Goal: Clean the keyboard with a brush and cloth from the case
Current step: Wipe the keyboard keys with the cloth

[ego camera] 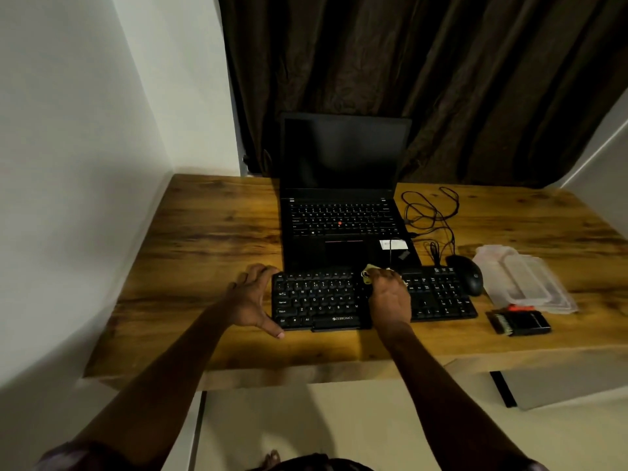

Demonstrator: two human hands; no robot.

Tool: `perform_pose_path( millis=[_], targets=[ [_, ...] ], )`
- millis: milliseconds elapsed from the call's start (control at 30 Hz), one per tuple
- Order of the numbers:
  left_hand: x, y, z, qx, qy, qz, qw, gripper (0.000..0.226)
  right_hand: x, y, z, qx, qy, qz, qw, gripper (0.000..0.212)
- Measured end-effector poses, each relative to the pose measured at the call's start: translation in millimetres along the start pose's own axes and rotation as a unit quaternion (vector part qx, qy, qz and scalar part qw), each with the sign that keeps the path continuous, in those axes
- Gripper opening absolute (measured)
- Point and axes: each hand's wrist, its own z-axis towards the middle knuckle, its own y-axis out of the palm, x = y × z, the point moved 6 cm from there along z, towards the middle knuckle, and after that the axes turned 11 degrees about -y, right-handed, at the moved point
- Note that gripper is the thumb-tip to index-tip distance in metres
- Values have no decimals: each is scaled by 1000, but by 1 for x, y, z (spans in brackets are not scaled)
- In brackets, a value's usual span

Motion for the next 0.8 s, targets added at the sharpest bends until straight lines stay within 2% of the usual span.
perform_pose_path(
  millis=[233, 300, 433, 567, 700, 800],
  targets=[
    [1, 0, 1, 11, 0, 5, 1000, 144, -34, -4, 6, -17, -99, 49, 994, 62],
    [1, 0, 1, 11, 1, 4, 1000, 143, -18, -3, 3, -34, -71, 30, 996, 63],
    [0, 0, 1, 11, 0, 4, 1000, 145, 6, -2, -9, -17, 7, 18, 1000, 60],
    [1, 0, 2, 7, -1, 6, 1000, 145, -15, 1, -8, 11, -16, 42, 999, 56],
    [0, 0, 2, 7, -6, 13, 1000, 145, -41, 0, -1, -14, -88, 70, 994, 64],
    [0, 0, 1, 5, -8, 9, 1000, 145, -19, -1, -5, -16, -30, 57, 998, 61]
  ],
)
